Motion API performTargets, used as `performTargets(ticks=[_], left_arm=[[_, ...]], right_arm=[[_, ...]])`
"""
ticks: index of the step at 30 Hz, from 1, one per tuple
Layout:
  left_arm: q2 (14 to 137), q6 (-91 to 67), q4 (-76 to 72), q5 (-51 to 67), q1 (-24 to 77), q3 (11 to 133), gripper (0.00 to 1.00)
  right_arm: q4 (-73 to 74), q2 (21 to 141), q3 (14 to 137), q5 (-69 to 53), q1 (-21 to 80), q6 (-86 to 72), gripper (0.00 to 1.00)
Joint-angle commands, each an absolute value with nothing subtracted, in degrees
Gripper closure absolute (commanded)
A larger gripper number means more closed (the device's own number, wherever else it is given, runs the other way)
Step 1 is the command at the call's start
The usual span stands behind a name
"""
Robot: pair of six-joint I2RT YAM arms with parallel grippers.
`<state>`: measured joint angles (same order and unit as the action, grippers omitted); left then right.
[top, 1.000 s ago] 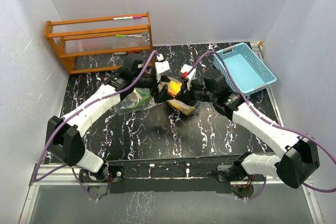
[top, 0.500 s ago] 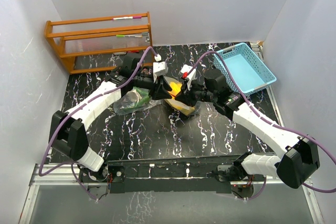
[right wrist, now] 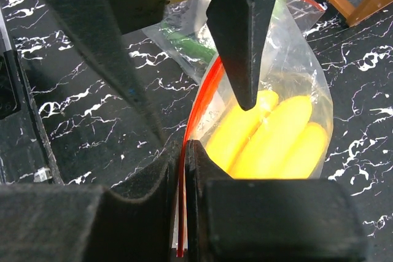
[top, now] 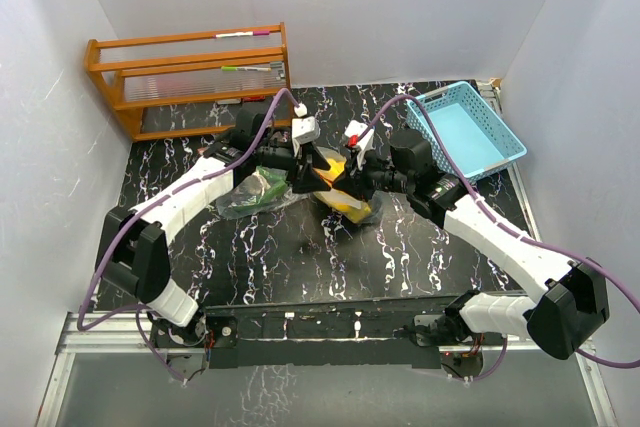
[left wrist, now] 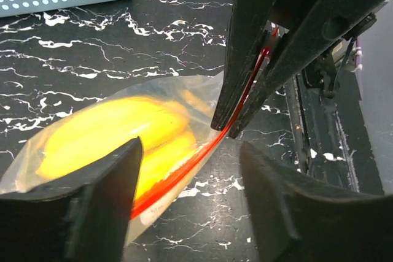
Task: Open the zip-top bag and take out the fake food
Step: Unzip the zipper food storage bag at the center of the board.
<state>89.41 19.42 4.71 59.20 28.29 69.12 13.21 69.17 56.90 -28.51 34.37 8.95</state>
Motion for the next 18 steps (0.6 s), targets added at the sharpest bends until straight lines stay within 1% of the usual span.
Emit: performTargets(ticks=[1, 2, 3, 4, 5, 8, 9, 10, 11, 13, 14, 15, 16, 18], left_arm=[[90.6, 17.7, 1.3, 62.4, 28.3, 70.0, 0.53], [91.1, 17.6, 1.3, 63.0, 28.3, 70.3, 0.68], [91.3, 17.6, 1.4, 63.4, 28.3, 70.5, 0.79], [91.5, 17.8, 1.5, 63.6, 28.3, 70.5, 0.91], [91.6, 17.7, 1.5, 63.7, 28.3, 70.4, 1.0], [91.5, 17.1, 1.3, 63.4, 28.3, 70.0, 1.0], [91.3, 15.8, -0.3, 62.3, 28.3, 69.7, 1.0], [91.0, 13.6, -2.5, 60.0, 28.3, 68.9, 1.0], [90.5, 11.3, -4.4, 57.0, 28.3, 68.0, 1.0], [89.8, 6.3, -10.1, 51.7, 28.0, 66.3, 1.0], [89.5, 4.1, -12.1, 49.9, 27.7, 65.8, 1.0], [89.6, 2.1, -14.0, 48.6, 27.3, 65.5, 1.0], [89.7, 0.2, -15.6, 47.6, 26.9, 65.2, 1.0], [90.1, -1.9, -17.1, 45.8, 26.4, 65.0, 1.0]], right_arm=[[10.4, 67.7, 60.6, -29.7, 34.4, 8.7, 0.92], [10.4, 67.6, 60.5, -29.5, 34.5, 8.7, 0.93], [10.4, 67.5, 60.5, -29.3, 34.5, 8.7, 0.92], [10.3, 67.4, 60.4, -29.1, 34.4, 8.7, 0.92], [10.3, 67.3, 60.4, -28.9, 34.4, 8.6, 0.92], [9.4, 67.1, 60.5, -27.9, 34.4, 7.6, 0.92], [8.6, 67.0, 60.3, -26.6, 34.4, 6.7, 0.89], [7.5, 66.8, 60.0, -24.3, 34.4, 5.8, 0.82], [6.4, 66.7, 59.5, -21.9, 34.5, 4.9, 0.73], [3.7, 65.9, 58.2, -17.9, 34.4, 3.8, 0.48], [2.5, 65.4, 57.7, -15.6, 34.3, 2.9, 0.37], [1.2, 65.1, 57.1, -14.1, 34.3, 2.3, 0.29], [0.6, 64.8, 56.7, -13.0, 34.2, 1.8, 0.24], [-1.2, 64.1, 55.6, -10.9, 33.8, 0.4, 0.2]])
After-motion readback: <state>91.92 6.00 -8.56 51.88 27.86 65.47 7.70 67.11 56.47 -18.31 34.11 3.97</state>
